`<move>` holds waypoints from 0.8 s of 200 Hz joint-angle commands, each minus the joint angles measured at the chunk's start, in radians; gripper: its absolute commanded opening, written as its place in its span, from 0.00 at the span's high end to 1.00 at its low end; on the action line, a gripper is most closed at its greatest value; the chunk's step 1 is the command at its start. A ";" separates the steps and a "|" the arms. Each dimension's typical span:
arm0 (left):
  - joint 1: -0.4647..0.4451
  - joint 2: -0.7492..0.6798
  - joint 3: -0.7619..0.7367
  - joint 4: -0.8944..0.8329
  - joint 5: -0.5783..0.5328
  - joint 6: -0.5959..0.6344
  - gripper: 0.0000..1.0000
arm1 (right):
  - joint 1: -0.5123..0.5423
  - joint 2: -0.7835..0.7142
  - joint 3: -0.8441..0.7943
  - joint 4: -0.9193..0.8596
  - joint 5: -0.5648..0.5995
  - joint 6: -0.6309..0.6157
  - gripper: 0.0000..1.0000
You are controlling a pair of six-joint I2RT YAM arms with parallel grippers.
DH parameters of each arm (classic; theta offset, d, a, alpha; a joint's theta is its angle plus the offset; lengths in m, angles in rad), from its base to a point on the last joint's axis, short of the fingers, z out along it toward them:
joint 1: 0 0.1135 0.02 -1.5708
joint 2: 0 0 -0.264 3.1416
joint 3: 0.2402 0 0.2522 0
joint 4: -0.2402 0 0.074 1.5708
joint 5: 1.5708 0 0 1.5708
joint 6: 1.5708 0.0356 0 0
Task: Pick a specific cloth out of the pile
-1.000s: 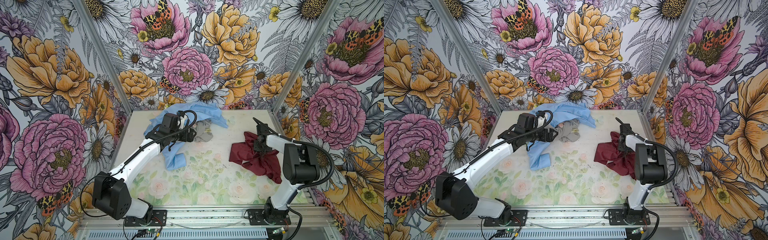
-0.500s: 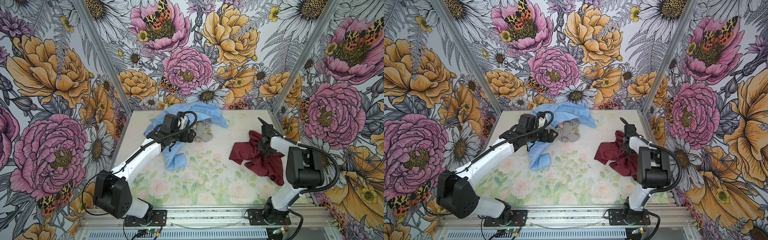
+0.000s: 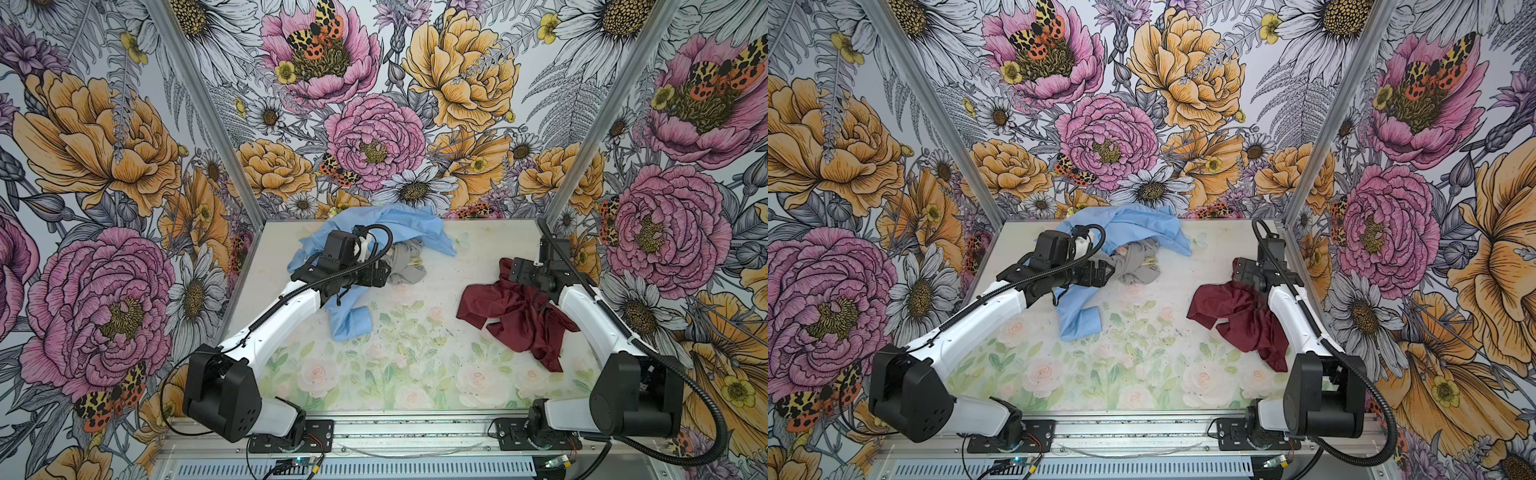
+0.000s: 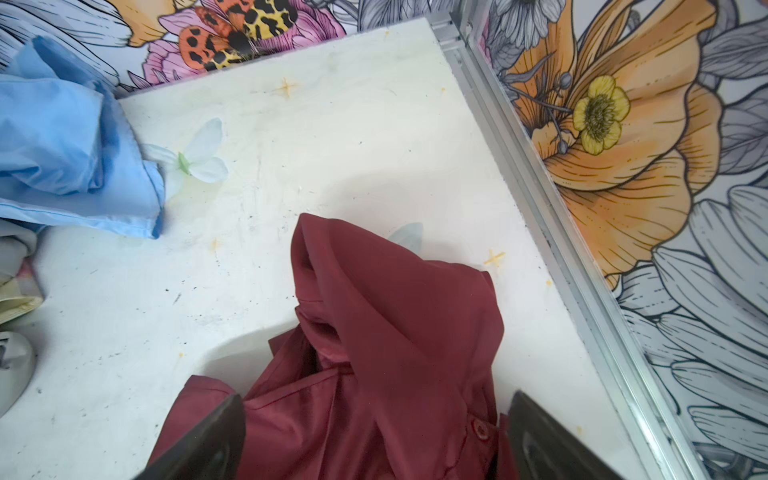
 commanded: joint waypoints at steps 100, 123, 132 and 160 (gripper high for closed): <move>0.185 -0.268 -0.327 0.420 -0.527 -0.067 0.01 | 0.049 -0.395 -0.265 0.446 -0.081 -0.056 0.01; 0.231 -0.269 -0.412 0.524 -0.633 -0.039 0.01 | 0.049 -0.412 -0.366 0.590 -0.066 -0.054 0.01; 0.241 -0.259 -0.442 0.571 -0.649 -0.005 0.01 | 0.049 -0.405 -0.388 0.625 -0.063 -0.058 0.01; 0.259 -0.211 -0.465 0.619 -0.694 0.060 0.01 | 0.049 -0.377 -0.442 0.703 -0.033 -0.071 0.01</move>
